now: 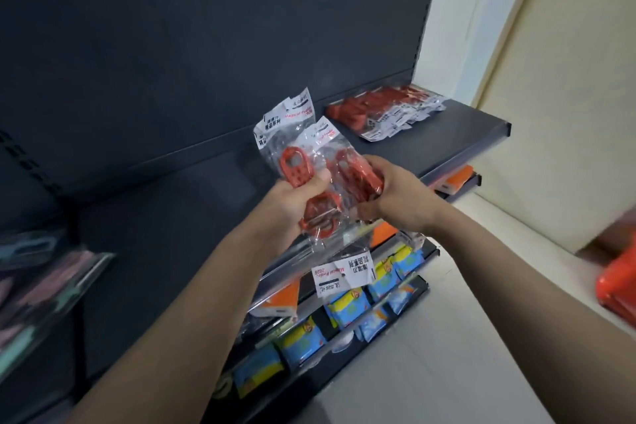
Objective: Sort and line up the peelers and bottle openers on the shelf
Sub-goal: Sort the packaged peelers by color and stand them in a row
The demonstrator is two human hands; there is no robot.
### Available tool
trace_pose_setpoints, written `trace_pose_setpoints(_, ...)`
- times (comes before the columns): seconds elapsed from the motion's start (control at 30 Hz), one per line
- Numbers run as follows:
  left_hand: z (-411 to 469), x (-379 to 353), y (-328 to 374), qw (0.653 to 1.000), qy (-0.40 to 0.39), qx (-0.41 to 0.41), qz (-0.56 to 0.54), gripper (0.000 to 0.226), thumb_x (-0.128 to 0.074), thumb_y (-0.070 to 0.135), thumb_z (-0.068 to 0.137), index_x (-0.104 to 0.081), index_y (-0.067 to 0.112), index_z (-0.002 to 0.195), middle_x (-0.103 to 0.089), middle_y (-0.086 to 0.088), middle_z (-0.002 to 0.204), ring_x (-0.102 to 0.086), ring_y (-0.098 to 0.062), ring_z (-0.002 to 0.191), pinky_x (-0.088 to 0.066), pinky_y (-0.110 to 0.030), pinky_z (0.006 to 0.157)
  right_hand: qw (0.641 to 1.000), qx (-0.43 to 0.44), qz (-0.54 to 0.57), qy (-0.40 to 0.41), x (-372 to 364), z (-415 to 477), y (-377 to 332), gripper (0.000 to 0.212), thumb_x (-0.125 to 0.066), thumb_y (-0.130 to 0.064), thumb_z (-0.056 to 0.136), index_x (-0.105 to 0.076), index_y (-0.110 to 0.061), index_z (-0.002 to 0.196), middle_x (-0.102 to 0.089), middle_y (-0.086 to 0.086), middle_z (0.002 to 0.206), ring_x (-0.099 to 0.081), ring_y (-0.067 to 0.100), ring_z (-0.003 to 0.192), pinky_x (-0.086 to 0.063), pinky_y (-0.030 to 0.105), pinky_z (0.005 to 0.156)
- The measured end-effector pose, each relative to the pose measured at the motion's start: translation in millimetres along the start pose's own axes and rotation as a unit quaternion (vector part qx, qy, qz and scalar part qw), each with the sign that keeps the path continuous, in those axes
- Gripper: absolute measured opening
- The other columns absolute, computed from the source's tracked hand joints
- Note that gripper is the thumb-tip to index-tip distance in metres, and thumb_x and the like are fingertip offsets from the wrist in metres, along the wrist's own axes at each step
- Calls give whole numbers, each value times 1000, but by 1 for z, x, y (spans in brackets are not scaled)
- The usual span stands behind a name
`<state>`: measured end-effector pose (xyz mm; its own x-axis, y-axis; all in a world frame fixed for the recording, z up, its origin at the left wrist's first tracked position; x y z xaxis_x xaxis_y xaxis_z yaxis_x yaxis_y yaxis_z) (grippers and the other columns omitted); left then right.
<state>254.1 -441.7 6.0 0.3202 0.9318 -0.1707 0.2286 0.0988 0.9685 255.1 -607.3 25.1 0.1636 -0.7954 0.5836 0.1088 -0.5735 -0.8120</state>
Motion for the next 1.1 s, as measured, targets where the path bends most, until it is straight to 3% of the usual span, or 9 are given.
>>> trace_pose_setpoints(0.07,13,-3,-1,998,54,28,18,29,-59,28,90,-63,3,107,-69,-15,105,-65,-33,102,-48,-49,95,1000,-3,8,18,13,6,10,67,-80,-8,67,-48,-20,125,-66,6,100,-65,27,87,-55,41,80)
trace_pose_setpoints(0.17,35,-5,1,991,116,59,37,25,-69,27,83,-67,4,93,-71,-13,94,-65,-35,97,-49,-48,93,999,-10,25,34,29,17,21,67,-81,-11,67,-48,-20,124,-65,6,99,-65,26,86,-53,44,83)
trace_pose_setpoints(0.3,73,-12,6,993,101,50,-20,29,-75,26,77,-69,3,92,-72,-14,90,-70,-31,82,-55,-29,59,999,-14,19,27,46,38,32,65,-81,-11,68,-48,-18,124,-65,9,100,-64,29,89,-50,47,87)
trace_pose_setpoints(0.47,123,-25,16,997,44,37,-50,29,-75,22,69,-68,8,93,-74,-6,83,-71,-22,77,-55,-37,72,1000,-16,13,16,72,68,39,67,-78,-11,73,-44,-19,129,-65,9,102,-65,28,88,-52,46,87)
trace_pose_setpoints(0.63,157,-32,23,996,7,28,-87,43,-75,17,66,-65,3,105,-71,-15,103,-69,-30,91,-56,-40,81,999,0,33,-38,89,95,45,51,-74,-15,79,-47,-24,122,-64,-3,92,-65,6,74,-53,19,69)
trace_pose_setpoints(0.77,174,-33,27,994,-10,17,-106,51,-70,14,72,-57,-2,118,-66,-20,113,-65,-36,101,-54,-46,84,995,12,28,-95,96,117,50,32,-67,-19,86,-47,-40,99,-63,-18,73,-60,-6,63,-45,7,60)
trace_pose_setpoints(0.87,187,-36,28,994,29,20,-100,50,-71,12,70,-58,2,117,-67,-18,111,-67,-33,99,-54,-46,83,991,24,26,-131,102,132,60,32,-64,-20,88,-46,-38,107,-63,-22,70,-58,-8,63,-45,9,62)
trace_pose_setpoints(0.97,199,-45,27,988,100,28,-114,53,-73,10,64,-60,0,115,-70,-17,104,-69,-31,90,-56,-42,77,986,30,30,-164,112,147,72,40,-63,-17,88,-46,-30,122,-64,-10,76,-60,7,68,-48,18,63)
trace_pose_setpoints(1.1,212,-57,24,969,204,35,-139,36,-73,-1,69,-63,1,103,-73,-16,91,-71,-27,72,-56,-34,58,983,73,32,-167,132,164,83,33,-59,-10,87,-53,-39,101,-69,-11,80,-62,14,72,-50,24,67)
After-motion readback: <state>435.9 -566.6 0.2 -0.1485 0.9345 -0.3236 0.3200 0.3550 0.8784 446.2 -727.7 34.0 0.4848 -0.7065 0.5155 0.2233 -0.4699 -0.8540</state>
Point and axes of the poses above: each hand's wrist, its own z-axis towards the middle knuckle, its own x-axis out of the back of the hand, y = z × x, the point moved 3 cm from there along z, towards the middle knuckle
